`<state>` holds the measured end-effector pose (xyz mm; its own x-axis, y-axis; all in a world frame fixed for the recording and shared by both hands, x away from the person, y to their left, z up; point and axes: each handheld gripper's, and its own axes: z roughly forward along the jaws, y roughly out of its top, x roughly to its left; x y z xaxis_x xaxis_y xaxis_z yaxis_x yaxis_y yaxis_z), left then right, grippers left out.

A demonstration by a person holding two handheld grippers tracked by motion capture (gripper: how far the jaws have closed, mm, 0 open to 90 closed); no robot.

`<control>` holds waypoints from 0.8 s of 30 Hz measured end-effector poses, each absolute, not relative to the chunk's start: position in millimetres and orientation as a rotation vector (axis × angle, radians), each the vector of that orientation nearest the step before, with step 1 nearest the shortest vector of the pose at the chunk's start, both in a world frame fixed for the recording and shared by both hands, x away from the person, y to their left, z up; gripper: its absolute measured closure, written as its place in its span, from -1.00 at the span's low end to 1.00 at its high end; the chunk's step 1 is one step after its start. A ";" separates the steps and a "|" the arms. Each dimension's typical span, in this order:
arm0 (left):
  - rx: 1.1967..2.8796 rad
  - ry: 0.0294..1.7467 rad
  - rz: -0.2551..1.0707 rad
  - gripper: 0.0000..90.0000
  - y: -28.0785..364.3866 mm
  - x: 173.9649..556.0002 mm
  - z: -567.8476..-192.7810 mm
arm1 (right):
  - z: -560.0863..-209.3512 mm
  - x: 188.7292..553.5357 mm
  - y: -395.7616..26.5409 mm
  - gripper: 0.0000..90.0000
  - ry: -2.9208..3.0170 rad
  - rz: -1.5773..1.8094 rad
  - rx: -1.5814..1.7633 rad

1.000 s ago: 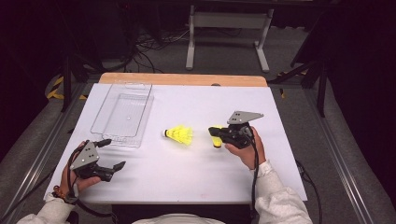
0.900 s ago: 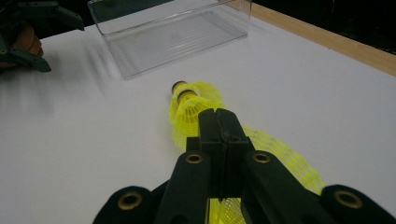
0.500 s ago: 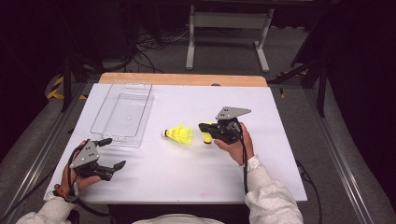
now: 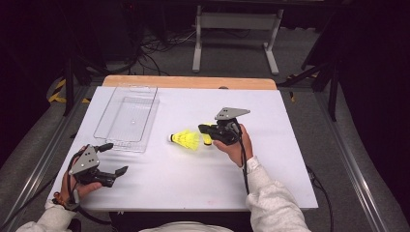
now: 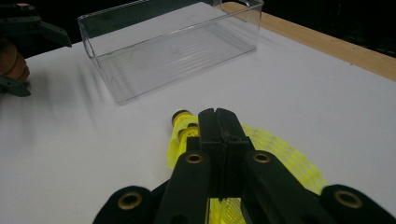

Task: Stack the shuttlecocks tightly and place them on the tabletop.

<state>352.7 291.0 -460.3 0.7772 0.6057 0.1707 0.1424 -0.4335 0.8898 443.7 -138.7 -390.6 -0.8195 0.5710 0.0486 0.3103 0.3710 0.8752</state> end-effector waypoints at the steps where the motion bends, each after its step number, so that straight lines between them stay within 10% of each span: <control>1: 1.979 0.563 0.589 -0.86 291.4 352.4 -460.4 | -391.1 444.9 -135.8 1.00 2.373 1.423 0.779; 24: 1.990 0.554 0.591 -0.86 287.1 354.8 -459.8 | -407.8 458.8 -132.3 1.00 2.356 1.419 0.856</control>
